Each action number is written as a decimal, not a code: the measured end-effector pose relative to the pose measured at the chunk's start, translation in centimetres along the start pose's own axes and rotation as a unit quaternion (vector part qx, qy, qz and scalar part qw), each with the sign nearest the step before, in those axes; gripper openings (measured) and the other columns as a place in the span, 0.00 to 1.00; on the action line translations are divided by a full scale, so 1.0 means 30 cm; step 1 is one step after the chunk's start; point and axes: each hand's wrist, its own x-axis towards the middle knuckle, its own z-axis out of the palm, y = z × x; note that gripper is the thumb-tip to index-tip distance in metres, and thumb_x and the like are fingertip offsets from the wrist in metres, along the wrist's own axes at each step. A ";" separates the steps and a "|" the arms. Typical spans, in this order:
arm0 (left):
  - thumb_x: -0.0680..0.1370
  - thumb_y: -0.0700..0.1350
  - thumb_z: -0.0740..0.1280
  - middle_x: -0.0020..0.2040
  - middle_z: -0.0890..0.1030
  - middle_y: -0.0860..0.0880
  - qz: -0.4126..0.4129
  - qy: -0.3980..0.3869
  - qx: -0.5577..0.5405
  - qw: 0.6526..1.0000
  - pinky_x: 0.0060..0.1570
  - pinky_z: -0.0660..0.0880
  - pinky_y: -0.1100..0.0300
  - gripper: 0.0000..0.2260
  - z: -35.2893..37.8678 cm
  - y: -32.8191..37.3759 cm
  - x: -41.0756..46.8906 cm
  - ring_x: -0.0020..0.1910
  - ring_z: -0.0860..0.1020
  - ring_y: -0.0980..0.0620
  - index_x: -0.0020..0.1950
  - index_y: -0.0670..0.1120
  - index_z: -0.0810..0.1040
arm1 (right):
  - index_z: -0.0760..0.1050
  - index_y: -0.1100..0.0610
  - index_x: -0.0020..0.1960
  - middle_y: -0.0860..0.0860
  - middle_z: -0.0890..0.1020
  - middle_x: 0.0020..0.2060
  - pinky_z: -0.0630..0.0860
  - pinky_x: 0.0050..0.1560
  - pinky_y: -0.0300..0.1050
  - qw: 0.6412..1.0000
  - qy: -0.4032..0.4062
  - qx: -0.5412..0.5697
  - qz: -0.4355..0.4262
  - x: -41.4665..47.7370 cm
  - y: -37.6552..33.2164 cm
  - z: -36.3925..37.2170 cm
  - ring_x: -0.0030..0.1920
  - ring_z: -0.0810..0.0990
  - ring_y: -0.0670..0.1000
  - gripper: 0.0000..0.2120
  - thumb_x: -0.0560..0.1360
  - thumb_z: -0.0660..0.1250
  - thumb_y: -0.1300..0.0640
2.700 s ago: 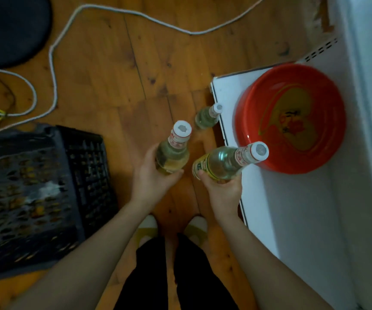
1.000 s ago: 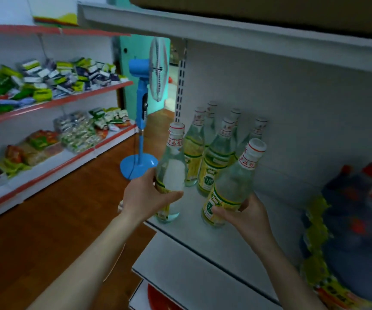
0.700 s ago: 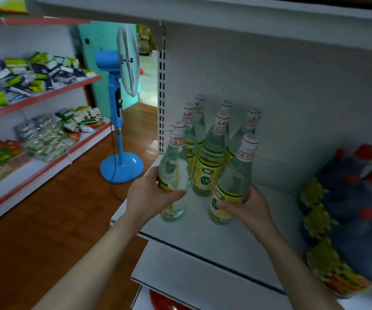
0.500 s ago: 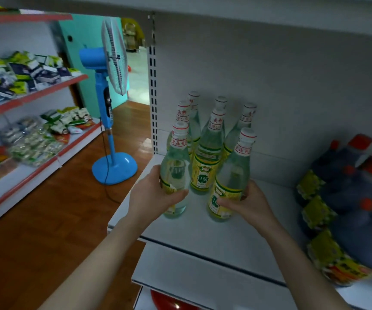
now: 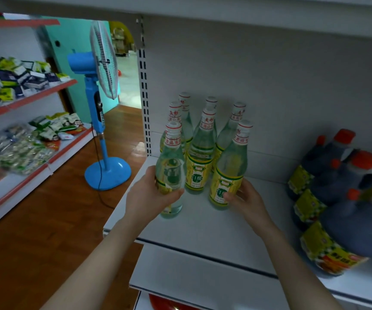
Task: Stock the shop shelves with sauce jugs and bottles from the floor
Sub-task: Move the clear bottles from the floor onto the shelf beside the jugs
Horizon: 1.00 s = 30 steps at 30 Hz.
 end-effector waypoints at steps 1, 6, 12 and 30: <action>0.65 0.57 0.75 0.48 0.81 0.54 -0.002 -0.001 -0.001 1.000 0.48 0.78 0.49 0.25 0.000 0.002 -0.001 0.48 0.79 0.52 0.56 0.52 0.70 | 0.68 0.58 0.66 0.51 0.78 0.57 0.75 0.55 0.35 1.000 -0.015 -0.001 0.000 0.014 0.001 -0.006 0.52 0.78 0.40 0.26 0.71 0.70 0.64; 0.65 0.57 0.74 0.48 0.80 0.55 -0.009 -0.004 -0.013 1.000 0.49 0.78 0.49 0.23 -0.002 0.008 -0.007 0.48 0.78 0.53 0.54 0.54 0.69 | 0.65 0.57 0.69 0.52 0.77 0.59 0.75 0.46 0.27 0.999 -0.036 -0.003 0.006 0.080 0.011 0.005 0.56 0.76 0.49 0.26 0.73 0.68 0.63; 0.65 0.56 0.75 0.47 0.80 0.56 -0.012 -0.002 -0.020 1.000 0.49 0.78 0.49 0.22 0.000 0.008 -0.010 0.48 0.78 0.53 0.52 0.56 0.68 | 0.71 0.60 0.58 0.50 0.78 0.52 0.73 0.42 0.24 1.000 -0.015 0.002 -0.001 0.103 0.031 0.020 0.48 0.79 0.35 0.14 0.74 0.67 0.65; 0.66 0.55 0.75 0.47 0.79 0.57 -0.004 0.000 -0.026 1.000 0.50 0.78 0.50 0.22 0.003 0.006 -0.010 0.49 0.78 0.53 0.54 0.55 0.68 | 0.67 0.61 0.65 0.50 0.75 0.56 0.68 0.55 0.39 0.998 0.020 -0.052 0.012 0.074 0.112 0.054 0.57 0.74 0.48 0.25 0.70 0.70 0.67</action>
